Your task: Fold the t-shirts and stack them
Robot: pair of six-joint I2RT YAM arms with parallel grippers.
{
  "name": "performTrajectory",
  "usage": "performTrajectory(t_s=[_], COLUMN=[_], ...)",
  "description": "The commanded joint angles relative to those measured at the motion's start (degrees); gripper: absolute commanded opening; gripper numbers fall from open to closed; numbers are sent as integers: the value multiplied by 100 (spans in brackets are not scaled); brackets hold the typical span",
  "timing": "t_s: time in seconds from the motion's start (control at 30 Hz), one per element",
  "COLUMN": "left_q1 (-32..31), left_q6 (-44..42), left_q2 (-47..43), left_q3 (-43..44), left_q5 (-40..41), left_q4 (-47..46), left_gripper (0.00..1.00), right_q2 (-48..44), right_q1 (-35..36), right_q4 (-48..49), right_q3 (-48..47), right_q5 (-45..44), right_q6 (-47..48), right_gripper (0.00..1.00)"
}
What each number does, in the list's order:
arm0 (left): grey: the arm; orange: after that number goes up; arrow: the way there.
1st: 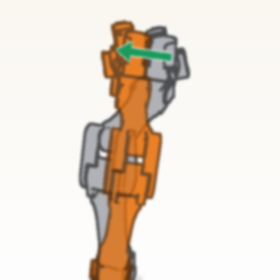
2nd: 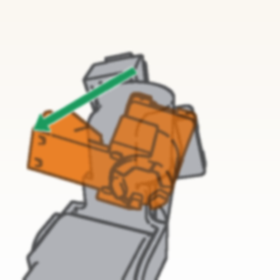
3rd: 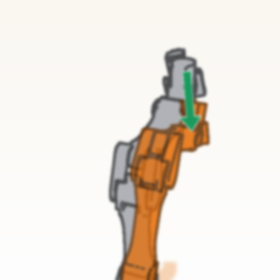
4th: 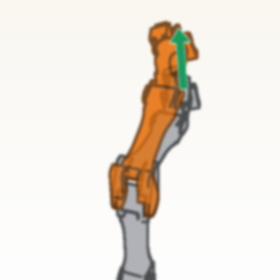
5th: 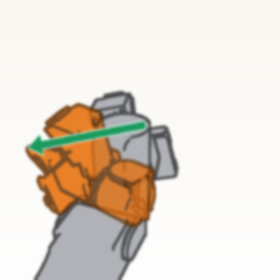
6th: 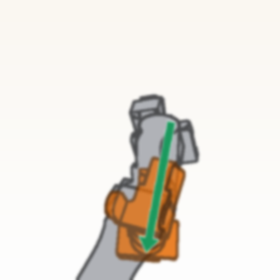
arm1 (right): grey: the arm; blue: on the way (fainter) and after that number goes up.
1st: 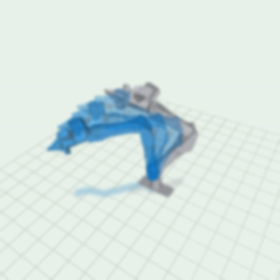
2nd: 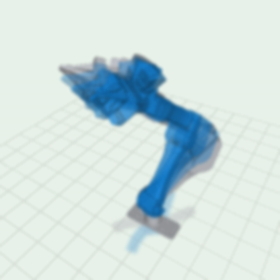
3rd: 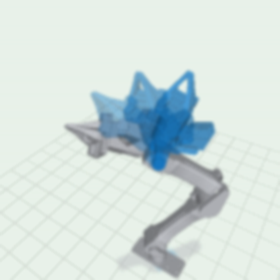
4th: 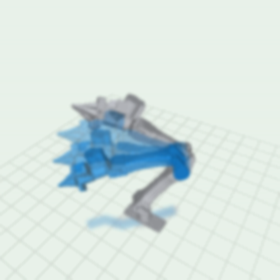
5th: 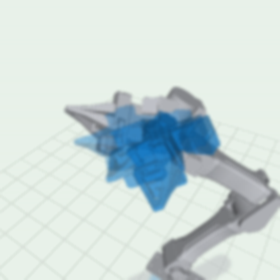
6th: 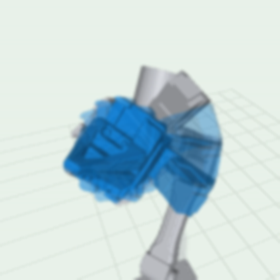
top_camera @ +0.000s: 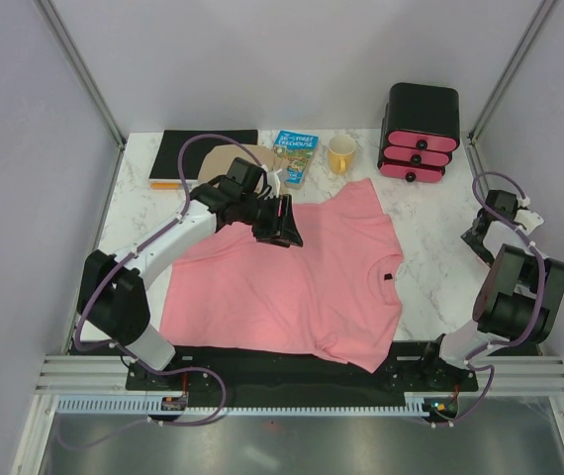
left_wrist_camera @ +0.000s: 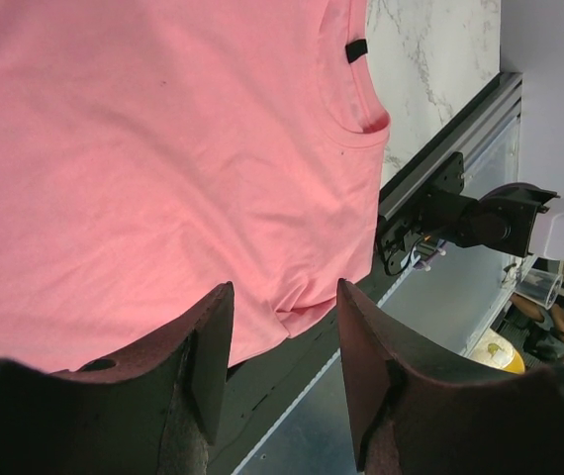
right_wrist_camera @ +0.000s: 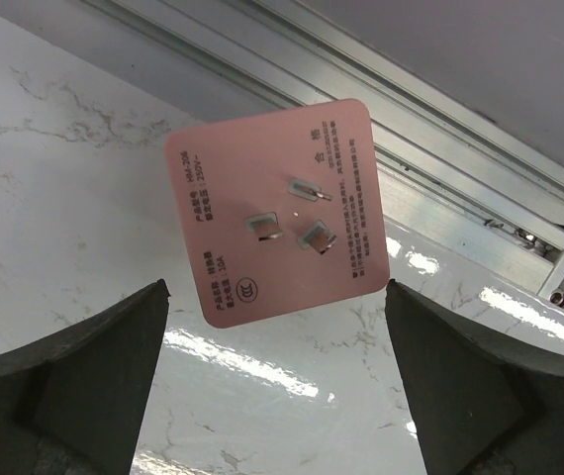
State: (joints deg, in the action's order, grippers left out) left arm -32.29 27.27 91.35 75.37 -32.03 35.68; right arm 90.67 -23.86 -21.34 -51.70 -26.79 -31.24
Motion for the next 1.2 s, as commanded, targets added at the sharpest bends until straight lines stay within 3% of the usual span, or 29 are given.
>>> performTrajectory(t_s=[0.0, 0.6, 0.7, 0.77, 0.87, 0.9, 1.17], left_q1=[-31, -40, -31, -31, -31, -31, -49], left_q6=[-160, -336, -345, -336, -319, -318, -292], left_q2=[6, 102, 128, 155, 199, 216, 278], left_q3=[127, 179, 188, 171, 188, 197, 329], left_q5=[-40, 21, 21, 30, 21, 13, 21], left_q4=[18, 185, 194, 202, 202, 202, 202], left_gripper=[53, 52, 52, 52, 52, 53, 52], right_q2=[99, 565, 662, 714, 715, 724, 758], right_q1=[13, 13, 13, 13, 13, 13, 179], right_q4=[131, 315, 376, 429, 508, 534, 781], right_q3=[-332, -516, -595, -639, -648, -639, -622], right_q5=[-300, -494, -547, -573, -538, -512, 32], right_q6=[-92, -49, 83, 145, 233, 259, 347], right_gripper=[98, 98, 95, 88, 67, 27, 12])
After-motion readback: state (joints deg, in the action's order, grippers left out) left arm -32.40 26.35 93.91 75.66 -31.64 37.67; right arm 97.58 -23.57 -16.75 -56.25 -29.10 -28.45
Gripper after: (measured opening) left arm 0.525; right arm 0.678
